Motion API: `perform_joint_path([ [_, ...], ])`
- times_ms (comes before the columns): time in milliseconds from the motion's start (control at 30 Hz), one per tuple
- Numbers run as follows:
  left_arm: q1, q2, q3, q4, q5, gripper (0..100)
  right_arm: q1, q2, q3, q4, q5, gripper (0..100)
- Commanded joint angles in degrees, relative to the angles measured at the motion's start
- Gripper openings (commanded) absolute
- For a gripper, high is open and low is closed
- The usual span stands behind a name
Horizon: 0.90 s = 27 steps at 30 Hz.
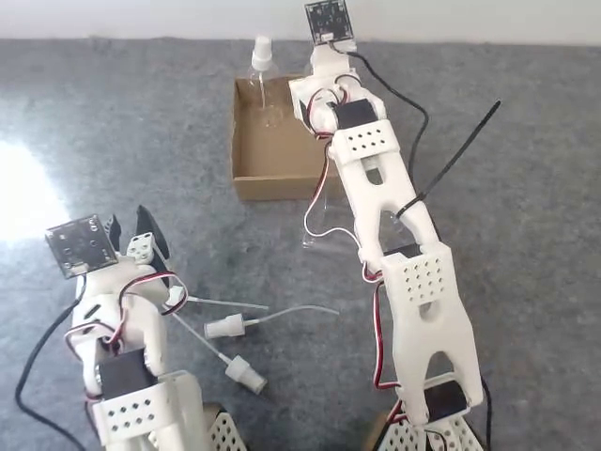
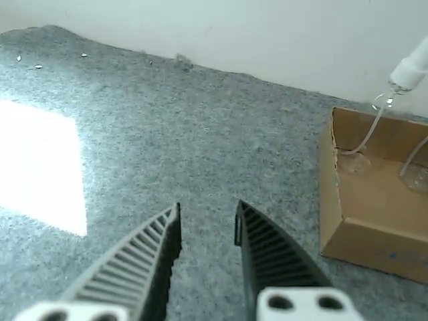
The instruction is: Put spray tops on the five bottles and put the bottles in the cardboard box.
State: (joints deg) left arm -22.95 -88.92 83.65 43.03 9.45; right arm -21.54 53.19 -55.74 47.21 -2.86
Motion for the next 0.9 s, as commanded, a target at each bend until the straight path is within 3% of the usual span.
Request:
perform_joint_path([
  [0, 0.1, -0.3, -0.5, -1.4, -0.7, 12, -0.6, -2.0, -5.6, 4.5, -0.6, 24.7],
  [867, 0.0, -0.3, -0.5, -1.5, -0.7, 12, -2.8, -1.4, -24.6, 35.6, -0.8, 24.6],
])
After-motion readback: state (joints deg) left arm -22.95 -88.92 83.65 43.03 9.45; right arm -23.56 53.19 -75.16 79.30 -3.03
